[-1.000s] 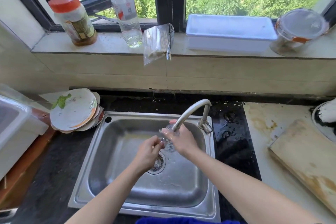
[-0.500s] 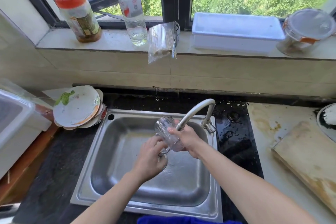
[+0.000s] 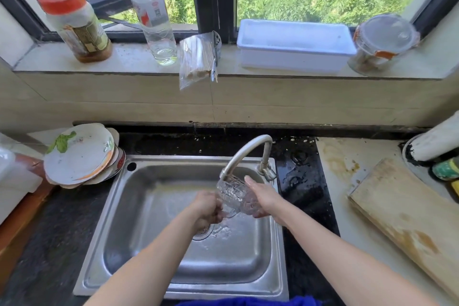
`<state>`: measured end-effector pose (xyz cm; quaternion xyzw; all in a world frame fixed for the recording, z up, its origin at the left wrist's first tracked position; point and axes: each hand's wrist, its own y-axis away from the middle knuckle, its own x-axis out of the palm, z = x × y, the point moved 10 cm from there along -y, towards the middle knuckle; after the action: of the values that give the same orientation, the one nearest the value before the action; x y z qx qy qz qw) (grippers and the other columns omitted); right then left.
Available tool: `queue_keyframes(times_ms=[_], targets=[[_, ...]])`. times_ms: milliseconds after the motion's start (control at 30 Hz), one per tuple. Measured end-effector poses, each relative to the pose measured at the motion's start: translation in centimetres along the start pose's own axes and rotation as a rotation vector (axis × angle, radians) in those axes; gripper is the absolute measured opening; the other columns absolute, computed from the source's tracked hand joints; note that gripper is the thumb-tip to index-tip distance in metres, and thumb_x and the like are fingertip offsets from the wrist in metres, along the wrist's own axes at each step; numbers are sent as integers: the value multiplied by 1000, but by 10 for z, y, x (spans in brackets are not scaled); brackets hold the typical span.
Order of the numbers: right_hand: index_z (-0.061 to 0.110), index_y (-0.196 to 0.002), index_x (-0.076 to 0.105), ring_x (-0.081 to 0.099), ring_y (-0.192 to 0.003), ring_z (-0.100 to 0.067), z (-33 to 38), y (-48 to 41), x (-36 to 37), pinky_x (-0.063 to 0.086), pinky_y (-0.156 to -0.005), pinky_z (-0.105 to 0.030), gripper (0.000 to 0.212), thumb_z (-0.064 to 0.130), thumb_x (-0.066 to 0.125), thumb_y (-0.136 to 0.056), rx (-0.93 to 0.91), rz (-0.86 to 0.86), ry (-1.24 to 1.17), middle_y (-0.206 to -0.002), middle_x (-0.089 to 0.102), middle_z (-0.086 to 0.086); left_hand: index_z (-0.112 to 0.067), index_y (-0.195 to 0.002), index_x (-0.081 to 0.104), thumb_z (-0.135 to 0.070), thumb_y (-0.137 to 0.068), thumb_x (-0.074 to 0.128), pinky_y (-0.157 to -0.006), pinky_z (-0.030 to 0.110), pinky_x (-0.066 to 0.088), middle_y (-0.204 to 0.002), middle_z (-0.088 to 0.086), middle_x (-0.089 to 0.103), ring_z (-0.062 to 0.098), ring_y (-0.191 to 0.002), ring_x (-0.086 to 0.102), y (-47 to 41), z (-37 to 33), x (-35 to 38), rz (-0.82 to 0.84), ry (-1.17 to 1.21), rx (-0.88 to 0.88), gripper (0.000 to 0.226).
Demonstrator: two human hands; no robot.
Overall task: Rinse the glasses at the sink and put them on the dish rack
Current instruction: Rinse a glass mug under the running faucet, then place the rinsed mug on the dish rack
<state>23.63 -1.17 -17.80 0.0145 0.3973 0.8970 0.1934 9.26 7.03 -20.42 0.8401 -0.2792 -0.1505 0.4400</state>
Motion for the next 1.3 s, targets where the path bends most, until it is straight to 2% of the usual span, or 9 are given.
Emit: queue_keyframes(times_ms=[67, 167, 333, 500, 733, 867, 967, 1133, 1300], targets=[[13, -117, 66, 61, -85, -17, 0, -6, -42, 51, -74, -32, 48, 52, 54, -93, -100, -225, 210, -112, 68, -8, -3, -75, 42, 14, -90, 31, -35, 15, 34, -62, 10, 40, 14, -31, 42, -4, 9, 5, 14, 69, -99, 25], [22, -112, 65, 60, -93, -21, 12, -5, -88, 50, -75, -34, 30, 40, 61, -88, -207, -513, 568, -114, 62, -3, -2, -75, 40, 10, -95, 32, -34, 14, 34, -64, 9, 39, 15, -36, 40, -10, 24, 8, 10, 139, -198, 25], [20, -117, 59, 59, -101, -25, 23, -34, -81, 43, -71, -33, 41, 42, 67, -83, -251, -380, 747, -114, 57, -3, -1, -77, 39, 10, -95, 25, -29, 13, 30, -68, 11, 41, 15, -52, 36, -4, 40, 14, 21, 330, -271, 26], [17, -108, 64, 61, -92, -27, 31, -45, -79, 43, -66, -33, 25, 35, 54, -94, -362, -380, 857, -101, 67, -7, -4, -76, 38, 12, -93, 23, -28, 13, 27, -66, 8, 36, 13, -50, 37, 0, 40, 14, 25, 453, -267, 28], [17, -107, 69, 62, -93, -26, 20, -58, -95, 50, -78, -39, 31, 33, 44, -100, -361, -350, 651, -101, 70, -6, -7, -79, 39, 8, -96, 28, -29, 14, 27, -65, 7, 35, 14, -56, 31, 1, 42, 12, 25, 404, -259, 25], [17, -120, 62, 61, -103, -29, 21, -42, -100, 49, -78, -38, 33, 38, 50, -97, -352, -397, 647, -109, 67, -5, -6, -79, 40, 7, -97, 28, -29, 14, 28, -62, 7, 36, 13, -56, 29, 1, 43, 15, 17, 384, -254, 25], [19, -129, 56, 53, -114, -21, 35, 3, -89, 45, -82, -34, 38, 28, 56, -92, -548, -466, 727, -121, 59, 0, -5, -78, 39, 6, -97, 28, -29, 14, 27, -61, 8, 36, 14, -55, 29, 0, 42, 15, 13, 369, -256, 25], [34, -149, 30, 34, -134, -3, 24, 56, -23, 36, -109, -31, 84, 32, 73, -76, -626, -39, 779, -149, 36, 14, -5, -78, 41, 6, -96, 30, -29, 14, 27, -49, 7, 40, 12, -38, 36, 6, 28, 30, 106, 278, -253, 23], [33, -138, 44, 47, -121, -1, 31, 79, -33, 39, -109, -32, 83, 48, 84, -67, -624, -144, 608, -139, 48, 15, -4, -84, 42, 7, -95, 34, -29, 15, 28, -54, 9, 44, 11, -35, 40, 19, 7, 55, 241, 144, -228, 17]])
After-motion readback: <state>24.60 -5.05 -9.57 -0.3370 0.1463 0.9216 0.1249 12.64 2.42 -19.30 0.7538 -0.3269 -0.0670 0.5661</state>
